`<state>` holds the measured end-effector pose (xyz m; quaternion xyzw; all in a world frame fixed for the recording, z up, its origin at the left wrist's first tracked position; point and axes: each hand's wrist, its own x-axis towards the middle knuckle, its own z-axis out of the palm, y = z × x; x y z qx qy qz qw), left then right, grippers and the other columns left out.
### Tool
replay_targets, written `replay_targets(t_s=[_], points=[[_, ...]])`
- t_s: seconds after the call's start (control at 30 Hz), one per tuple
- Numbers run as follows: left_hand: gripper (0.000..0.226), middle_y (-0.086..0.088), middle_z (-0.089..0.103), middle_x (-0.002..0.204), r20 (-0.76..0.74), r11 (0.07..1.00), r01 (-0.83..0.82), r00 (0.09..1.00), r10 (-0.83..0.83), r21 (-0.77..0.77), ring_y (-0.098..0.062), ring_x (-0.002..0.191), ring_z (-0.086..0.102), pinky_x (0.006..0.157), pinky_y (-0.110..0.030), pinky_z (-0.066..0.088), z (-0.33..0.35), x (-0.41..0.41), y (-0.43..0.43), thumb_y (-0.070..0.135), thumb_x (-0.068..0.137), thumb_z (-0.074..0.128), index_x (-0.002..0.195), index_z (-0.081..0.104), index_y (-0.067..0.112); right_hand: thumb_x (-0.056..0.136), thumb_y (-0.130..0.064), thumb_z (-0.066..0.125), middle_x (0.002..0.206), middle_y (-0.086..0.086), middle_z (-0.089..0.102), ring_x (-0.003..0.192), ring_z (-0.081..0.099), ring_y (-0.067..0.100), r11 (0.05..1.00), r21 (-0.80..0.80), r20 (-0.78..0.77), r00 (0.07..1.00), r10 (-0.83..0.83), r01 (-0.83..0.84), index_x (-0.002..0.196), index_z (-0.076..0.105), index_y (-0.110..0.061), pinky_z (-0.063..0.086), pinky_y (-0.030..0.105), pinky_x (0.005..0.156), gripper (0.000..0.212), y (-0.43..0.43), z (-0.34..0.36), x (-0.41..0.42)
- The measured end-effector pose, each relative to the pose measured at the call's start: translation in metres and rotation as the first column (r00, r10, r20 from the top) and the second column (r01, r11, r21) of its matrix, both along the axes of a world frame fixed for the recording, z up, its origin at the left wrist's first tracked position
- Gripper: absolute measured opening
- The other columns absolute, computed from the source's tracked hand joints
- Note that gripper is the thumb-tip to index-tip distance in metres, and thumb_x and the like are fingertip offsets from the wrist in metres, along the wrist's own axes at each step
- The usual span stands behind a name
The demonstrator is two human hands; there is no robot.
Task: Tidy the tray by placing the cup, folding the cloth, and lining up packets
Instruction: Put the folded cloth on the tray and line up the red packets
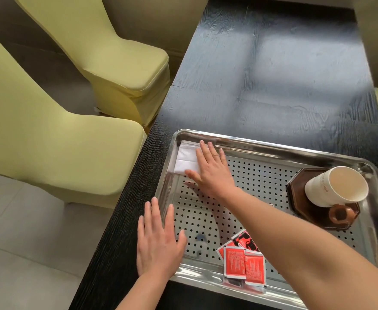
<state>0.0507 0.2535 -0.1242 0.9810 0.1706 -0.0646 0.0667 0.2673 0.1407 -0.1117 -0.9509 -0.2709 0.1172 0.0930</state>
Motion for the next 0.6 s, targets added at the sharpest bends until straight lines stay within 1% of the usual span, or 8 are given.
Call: replay_targets(t_s=[0.1,0.17,0.2,0.3,0.4,0.47,0.53,0.6], points=[[0.074,-0.019,-0.002,0.166,-0.005,1.000,-0.009,1.000,0.009,-0.023,-0.033,0.153,-0.003,0.121,-0.053,0.019,0.004,0.000,0.001,0.052,0.089,0.041,0.155,0.028,0.019,0.099,-0.060,0.032,0.163,0.003,0.027,0.152,0.012,0.023,0.960,0.245,0.001,0.990,-0.139,0.135,0.153,0.032,-0.015,0.008,0.043,0.125,0.070,-0.023,0.018,-0.025],[0.073,-0.018,0.000,0.166,0.005,0.999,-0.007,1.000,0.007,-0.039,-0.032,0.153,-0.002,0.122,-0.052,0.017,0.008,0.000,0.001,0.049,0.090,0.045,0.154,0.028,0.019,0.099,-0.050,0.047,0.147,0.003,0.049,0.142,0.033,0.022,0.910,0.341,-0.028,0.970,-0.241,0.236,0.144,0.047,-0.014,0.024,0.039,0.120,0.057,-0.047,0.028,-0.048],[0.072,-0.017,-0.001,0.166,-0.001,0.999,-0.003,1.000,0.003,-0.046,-0.031,0.153,-0.003,0.122,-0.051,0.015,0.010,0.000,0.001,0.048,0.091,0.047,0.155,0.027,0.020,0.098,-0.045,0.052,0.139,0.002,0.056,0.135,0.040,0.021,0.890,0.360,-0.050,0.958,-0.282,0.281,0.139,0.051,-0.014,0.031,0.037,0.115,0.051,-0.061,0.032,-0.061],[0.073,-0.016,-0.003,0.166,-0.030,0.998,0.005,1.000,-0.007,-0.059,-0.030,0.153,-0.007,0.123,-0.050,0.010,0.016,-0.001,0.003,0.046,0.093,0.049,0.156,0.023,0.020,0.096,-0.037,0.061,0.124,-0.002,0.064,0.122,0.050,0.016,0.829,0.376,-0.134,0.909,-0.394,0.415,0.130,0.060,-0.017,0.041,0.031,0.103,0.039,-0.106,0.040,-0.100],[0.073,-0.015,-0.006,0.166,-0.038,0.995,0.015,0.999,-0.019,-0.094,-0.029,0.153,-0.010,0.124,-0.050,0.007,0.021,-0.001,0.006,0.045,0.094,0.047,0.157,0.020,0.020,0.097,-0.033,0.061,0.117,-0.007,0.065,0.111,0.056,0.010,0.772,0.318,-0.231,0.835,-0.500,0.550,0.125,0.063,-0.020,0.046,0.029,0.097,0.031,-0.150,0.047,-0.132],[0.073,-0.015,-0.008,0.166,-0.052,0.994,0.037,0.998,-0.043,-0.102,-0.030,0.153,-0.011,0.124,-0.050,0.007,0.024,-0.002,0.007,0.045,0.095,0.046,0.157,0.019,0.020,0.097,-0.030,0.061,0.107,-0.008,0.068,0.098,0.060,0.007,0.674,0.310,-0.305,0.741,-0.598,0.671,0.122,0.064,-0.019,0.050,0.028,0.088,0.028,-0.180,0.052,-0.144],[0.074,-0.014,-0.011,0.166,-0.078,0.994,0.054,0.995,-0.061,-0.097,-0.030,0.152,-0.013,0.124,-0.049,0.007,0.029,-0.005,0.008,0.047,0.095,0.045,0.158,0.015,0.021,0.097,-0.031,0.061,0.098,-0.009,0.068,0.089,0.062,0.005,0.528,0.310,-0.362,0.612,-0.703,0.791,0.118,0.066,-0.020,0.051,0.026,0.079,0.025,-0.210,0.057,-0.152],[0.076,-0.012,-0.014,0.165,-0.111,0.995,0.050,0.992,-0.060,-0.088,-0.028,0.152,-0.017,0.124,-0.047,0.005,0.034,-0.007,0.007,0.049,0.095,0.044,0.158,0.011,0.024,0.096,-0.032,0.060,0.094,-0.011,0.068,0.085,0.064,0.006,0.356,0.313,-0.408,0.463,-0.787,0.881,0.112,0.067,-0.023,0.054,0.030,0.075,0.020,-0.236,0.061,-0.155]])
